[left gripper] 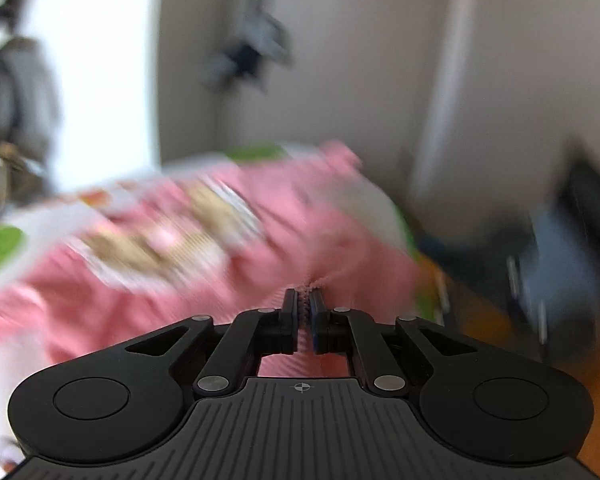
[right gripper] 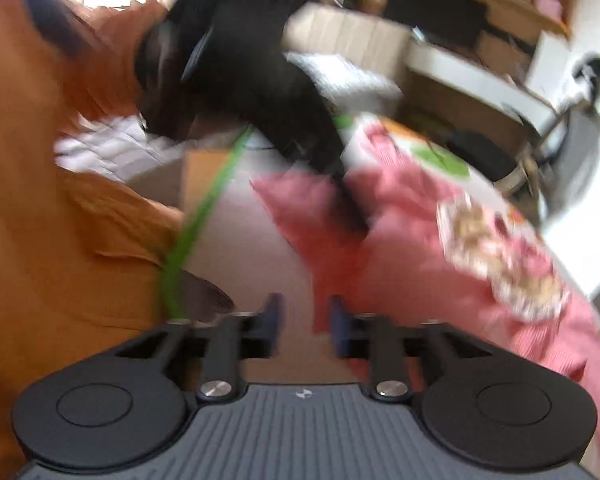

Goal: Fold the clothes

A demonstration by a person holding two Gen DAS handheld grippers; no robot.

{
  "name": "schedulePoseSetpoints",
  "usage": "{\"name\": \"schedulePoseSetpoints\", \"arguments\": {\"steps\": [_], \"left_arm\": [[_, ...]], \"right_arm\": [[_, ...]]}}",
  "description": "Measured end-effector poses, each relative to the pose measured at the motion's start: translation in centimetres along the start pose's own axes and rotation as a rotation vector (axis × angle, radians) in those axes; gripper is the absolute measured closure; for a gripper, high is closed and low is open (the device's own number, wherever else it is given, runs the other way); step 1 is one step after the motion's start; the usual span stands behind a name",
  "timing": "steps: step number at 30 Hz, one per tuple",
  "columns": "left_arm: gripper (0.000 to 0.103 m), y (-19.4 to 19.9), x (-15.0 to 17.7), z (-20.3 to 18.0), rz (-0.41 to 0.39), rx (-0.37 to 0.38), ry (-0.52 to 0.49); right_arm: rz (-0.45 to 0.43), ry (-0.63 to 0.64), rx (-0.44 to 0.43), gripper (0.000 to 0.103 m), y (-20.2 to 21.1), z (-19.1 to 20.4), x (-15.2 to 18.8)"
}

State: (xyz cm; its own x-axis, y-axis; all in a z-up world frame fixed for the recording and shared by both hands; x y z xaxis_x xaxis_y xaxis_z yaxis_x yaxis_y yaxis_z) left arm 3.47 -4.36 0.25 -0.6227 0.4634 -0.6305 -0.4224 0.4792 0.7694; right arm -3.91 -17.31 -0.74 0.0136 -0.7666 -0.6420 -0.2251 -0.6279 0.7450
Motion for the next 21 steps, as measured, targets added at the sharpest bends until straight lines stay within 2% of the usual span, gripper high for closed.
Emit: {"name": "schedulePoseSetpoints", "arguments": {"steps": [2, 4, 5, 6, 10, 11, 12, 13, 14, 16, 18, 21], "left_arm": [[0.087, -0.8, 2.7, -2.2, 0.088, 0.052, -0.049], [0.079, -0.8, 4.6, -3.3, 0.138, 0.083, -0.069], [0.066, -0.6, 5.2, -3.5, 0.147, 0.087, -0.072], [0.053, -0.2, 5.3, -3.2, 0.137, 0.08, -0.065], [0.04, 0.9, 4.2, 0.7, 0.073, 0.021, 0.039], [0.033, 0.8, 4.2, 1.9, 0.068, 0.001, 0.072], [0.032, 0.7, 4.4, 3.1, 0.076, -0.016, 0.108], [0.032, 0.2, 5.1, 4.4, 0.102, -0.027, 0.154], [0.032, -0.2, 6.0, 5.5, 0.134, -0.032, 0.202], [0.035, -0.4, 7.8, 6.7, 0.158, -0.026, 0.252], [0.031, 0.1, 8.0, 7.3, 0.162, -0.042, 0.26], [0.025, 1.0, 7.6, 7.9, 0.164, -0.075, 0.259]], "right_arm": [[-0.051, -0.009, -0.012, 0.053, 1.7, -1.2, -0.7], [-0.083, -0.092, 0.032, 0.046, 2.3, -3.4, -0.7], [-0.079, -0.154, 0.059, 0.041, 2.0, -4.6, -0.2], [-0.055, -0.208, 0.084, 0.041, 1.4, -5.7, 0.7], [0.105, -0.403, 0.153, 0.041, -1.5, -9.5, 5.6], [0.153, -0.439, 0.156, 0.041, -2.2, -10.1, 7.2], [0.205, -0.466, 0.156, 0.041, -2.8, -10.6, 9.0], [0.217, -0.486, 0.128, 0.039, -2.8, -10.9, 10.3], [0.214, -0.504, 0.09, 0.036, -2.6, -11.1, 11.4], [0.204, -0.48, 0.039, 0.036, -1.5, -11.4, 12.6], [0.222, -0.449, 0.063, 0.036, -0.3, -12.0, 13.2], [0.201, -0.438, 0.114, 0.036, 0.9, -12.3, 13.1]]}}
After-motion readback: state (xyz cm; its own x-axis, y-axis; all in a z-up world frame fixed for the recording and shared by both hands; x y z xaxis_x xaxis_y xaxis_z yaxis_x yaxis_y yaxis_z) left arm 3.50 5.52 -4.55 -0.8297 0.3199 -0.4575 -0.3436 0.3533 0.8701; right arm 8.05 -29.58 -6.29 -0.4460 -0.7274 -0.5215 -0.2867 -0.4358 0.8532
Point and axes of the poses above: each gripper's, at about its wrist camera, not at the fingertips, and y roughly against the way its jaws point, z to its left, x to its underside, the point moved 8 cm from there along -y, roughly the way its jaws point, and after that the axes turned 11 degrees about z, right-handed, at the moved point
